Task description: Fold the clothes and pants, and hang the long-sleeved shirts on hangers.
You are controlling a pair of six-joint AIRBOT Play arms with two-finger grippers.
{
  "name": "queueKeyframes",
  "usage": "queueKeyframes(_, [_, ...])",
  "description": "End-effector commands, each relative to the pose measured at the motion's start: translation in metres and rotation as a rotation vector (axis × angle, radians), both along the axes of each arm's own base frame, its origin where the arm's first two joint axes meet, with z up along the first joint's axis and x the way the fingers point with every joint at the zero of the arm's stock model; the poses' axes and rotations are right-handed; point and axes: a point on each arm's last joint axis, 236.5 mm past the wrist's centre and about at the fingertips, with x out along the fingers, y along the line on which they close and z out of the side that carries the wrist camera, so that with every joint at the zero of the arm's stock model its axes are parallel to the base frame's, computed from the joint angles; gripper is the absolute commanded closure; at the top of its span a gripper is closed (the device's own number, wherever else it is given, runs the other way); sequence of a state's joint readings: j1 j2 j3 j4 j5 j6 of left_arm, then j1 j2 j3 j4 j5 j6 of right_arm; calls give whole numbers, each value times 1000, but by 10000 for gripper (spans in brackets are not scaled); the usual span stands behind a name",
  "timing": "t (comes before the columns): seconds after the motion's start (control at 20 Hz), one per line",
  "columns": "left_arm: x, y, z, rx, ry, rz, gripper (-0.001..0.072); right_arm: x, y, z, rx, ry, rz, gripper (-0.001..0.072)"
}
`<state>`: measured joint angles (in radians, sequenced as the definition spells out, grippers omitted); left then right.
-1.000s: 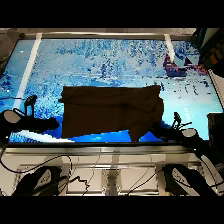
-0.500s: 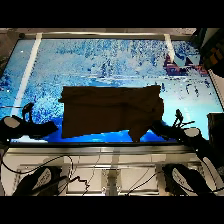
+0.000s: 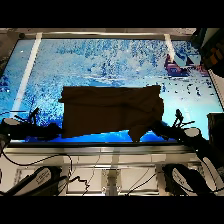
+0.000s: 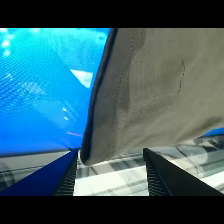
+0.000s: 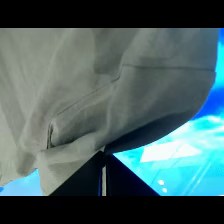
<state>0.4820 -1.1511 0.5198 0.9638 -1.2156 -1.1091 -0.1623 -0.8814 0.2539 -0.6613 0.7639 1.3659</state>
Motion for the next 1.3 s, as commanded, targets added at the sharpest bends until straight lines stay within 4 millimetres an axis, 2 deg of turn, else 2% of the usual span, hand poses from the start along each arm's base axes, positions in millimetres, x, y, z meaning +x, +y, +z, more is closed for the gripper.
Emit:
queueKeyframes(0.0, [-6, -1, -6, -12, 27, -21, 240, 0, 0, 0, -2, -1, 2, 701])
queueKeyframes(0.1, [-14, 2, -12, 19, 51, -68, 240, 0, 0, 0, -2, -1, 2, 701])
queueKeyframes(0.4, [-8, -26, -19, 64, 11, -208, 257, 0, 1, 2, -1, 0, 13, 701])
queueKeyframes(0.45, [-7, -28, -19, 71, 3, -221, 394, 1, 3, 6, 2, -3, 28, 701])
queueKeyframes(0.5, [-6, -29, -20, 75, -3, -222, 617, 3, 3, 11, -1, -11, 46, 701])
queueKeyframes(0.55, [-3, -28, -20, 81, -11, -219, 693, 7, 3, 18, -10, -24, 70, 701])
queueKeyframes(0.7, [18, -16, -11, 117, -66, -198, 696, 23, 3, 46, -36, -79, 137, 702])
queueKeyframes(0.85, [55, -8, 22, 144, -175, -196, 696, 40, 8, 86, -29, -144, 195, 701])
queueKeyframes(1.0, [112, -3, 87, 171, -393, -142, 696, 65, 12, 137, -21, -254, 213, 701])
queueKeyframes(1.15, [173, 1, 150, 161, -636, 21, 696, 106, -6, 183, -84, -420, 125, 702])
queueKeyframes(1.25, [203, 12, 171, 170, -741, 152, 696, 133, -28, 203, -125, -511, 3, 702])
